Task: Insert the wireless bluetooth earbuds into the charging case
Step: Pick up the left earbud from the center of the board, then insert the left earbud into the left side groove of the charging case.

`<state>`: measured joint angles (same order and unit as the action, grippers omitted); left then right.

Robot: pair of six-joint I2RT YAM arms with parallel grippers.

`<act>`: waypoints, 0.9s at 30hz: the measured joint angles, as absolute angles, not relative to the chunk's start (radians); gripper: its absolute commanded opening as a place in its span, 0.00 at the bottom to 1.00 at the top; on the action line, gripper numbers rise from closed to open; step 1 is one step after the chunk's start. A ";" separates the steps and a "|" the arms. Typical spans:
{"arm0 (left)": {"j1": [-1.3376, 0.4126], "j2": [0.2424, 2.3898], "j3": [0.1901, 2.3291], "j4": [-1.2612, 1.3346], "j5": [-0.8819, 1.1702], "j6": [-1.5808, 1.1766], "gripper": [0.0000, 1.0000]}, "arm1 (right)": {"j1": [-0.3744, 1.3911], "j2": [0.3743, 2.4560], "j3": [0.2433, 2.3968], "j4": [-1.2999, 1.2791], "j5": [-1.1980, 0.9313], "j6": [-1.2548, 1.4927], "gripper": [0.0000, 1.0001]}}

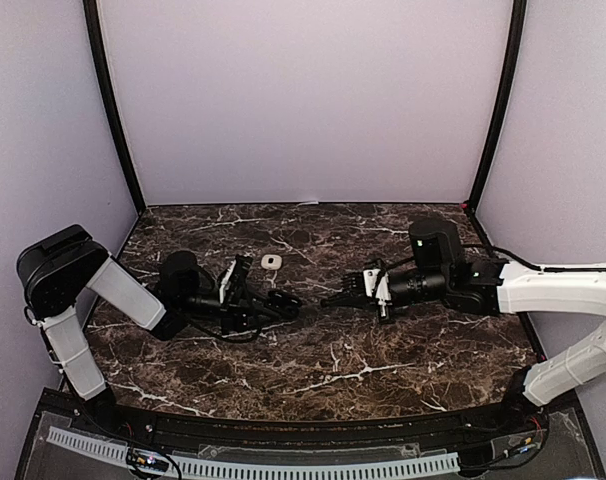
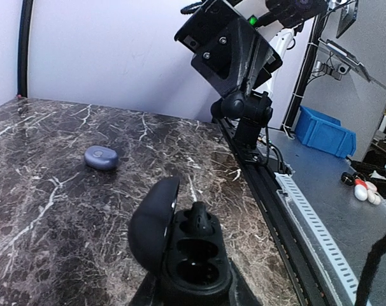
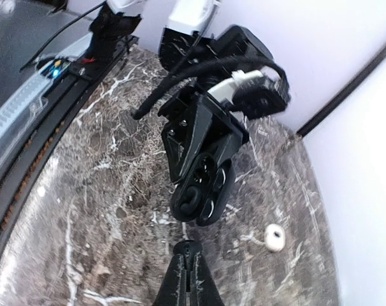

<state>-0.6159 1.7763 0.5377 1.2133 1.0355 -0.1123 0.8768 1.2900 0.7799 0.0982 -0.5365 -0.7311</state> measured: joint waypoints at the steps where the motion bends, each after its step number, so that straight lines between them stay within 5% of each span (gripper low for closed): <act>1: -0.620 1.787 0.547 1.209 1.055 -0.124 0.00 | 0.881 1.284 0.782 0.087 -0.544 -0.799 0.00; 9: -0.640 1.818 0.588 1.160 1.179 -0.223 0.00 | 0.978 1.208 0.778 0.038 -0.524 -1.238 0.00; 27: -0.672 1.820 0.654 1.034 1.256 -0.251 0.00 | 1.114 1.146 0.761 -0.019 -0.355 -1.670 0.00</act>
